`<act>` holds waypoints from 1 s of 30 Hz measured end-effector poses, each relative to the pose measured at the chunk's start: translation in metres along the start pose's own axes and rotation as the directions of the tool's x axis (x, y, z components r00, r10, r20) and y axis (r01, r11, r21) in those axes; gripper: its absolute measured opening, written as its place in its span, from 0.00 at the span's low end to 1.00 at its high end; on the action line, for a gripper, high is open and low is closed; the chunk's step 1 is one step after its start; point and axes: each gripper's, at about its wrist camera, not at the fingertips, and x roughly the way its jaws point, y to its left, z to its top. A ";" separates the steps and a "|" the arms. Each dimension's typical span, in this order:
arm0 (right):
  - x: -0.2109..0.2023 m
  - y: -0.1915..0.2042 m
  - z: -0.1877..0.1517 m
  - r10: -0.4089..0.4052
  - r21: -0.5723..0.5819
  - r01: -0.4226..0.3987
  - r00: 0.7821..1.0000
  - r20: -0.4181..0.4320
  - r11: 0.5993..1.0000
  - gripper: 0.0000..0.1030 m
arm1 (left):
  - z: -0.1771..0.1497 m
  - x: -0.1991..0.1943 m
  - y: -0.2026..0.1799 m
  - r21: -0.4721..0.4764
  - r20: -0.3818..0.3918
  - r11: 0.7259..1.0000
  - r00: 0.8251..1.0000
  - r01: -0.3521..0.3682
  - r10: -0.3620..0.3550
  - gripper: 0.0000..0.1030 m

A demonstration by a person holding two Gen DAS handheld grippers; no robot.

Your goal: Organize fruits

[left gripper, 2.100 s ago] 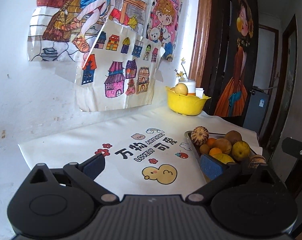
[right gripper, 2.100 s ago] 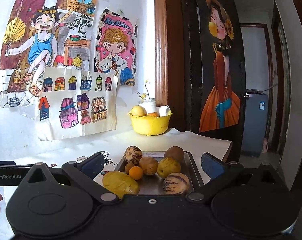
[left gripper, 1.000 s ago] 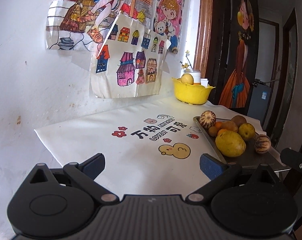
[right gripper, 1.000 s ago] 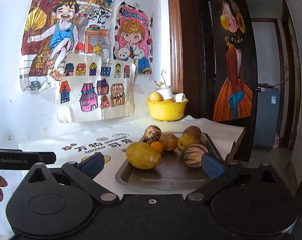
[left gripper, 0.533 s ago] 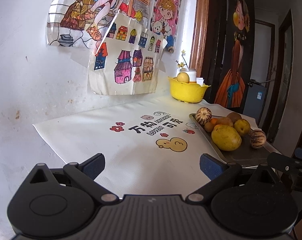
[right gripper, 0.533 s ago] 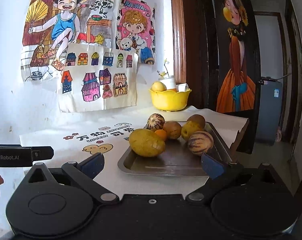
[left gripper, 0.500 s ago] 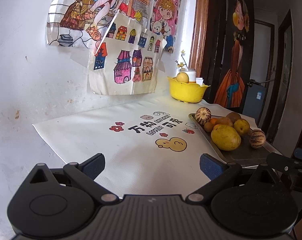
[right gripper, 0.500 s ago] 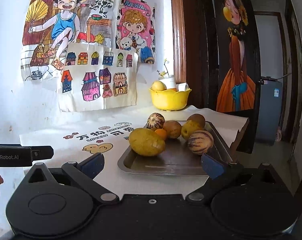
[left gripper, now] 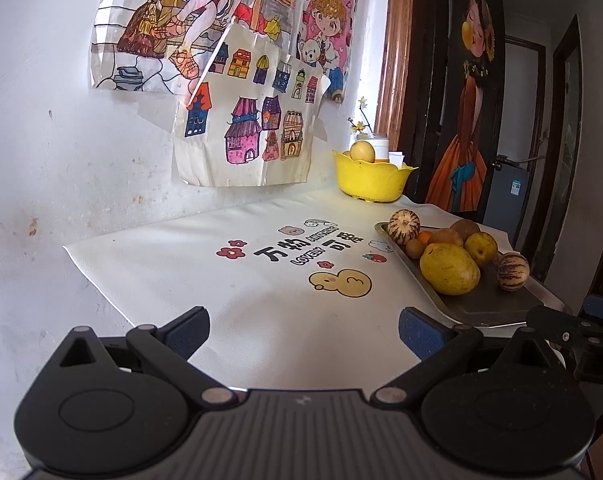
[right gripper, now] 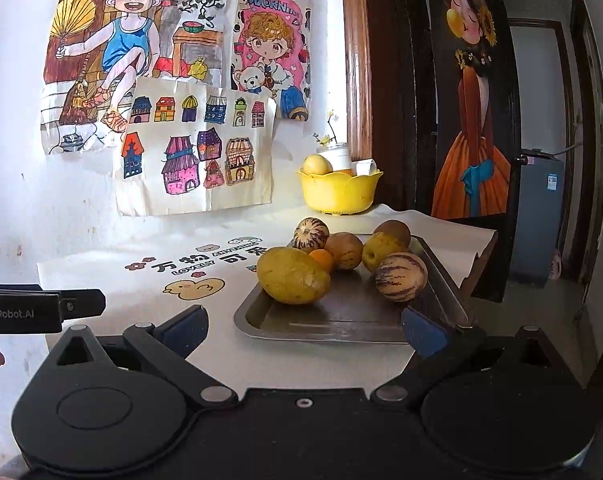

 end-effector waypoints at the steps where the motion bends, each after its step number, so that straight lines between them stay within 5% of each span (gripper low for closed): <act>1: 0.000 0.000 0.000 0.000 0.001 0.000 1.000 0.000 1.000 1.00 | 0.000 0.000 0.001 -0.002 0.000 1.000 1.000 -0.001 0.001 1.00; 30: 0.001 0.002 -0.001 0.006 -0.005 -0.006 1.000 -0.006 1.000 1.00 | 0.000 0.001 0.005 -0.016 -0.007 1.000 1.000 -0.004 0.004 1.00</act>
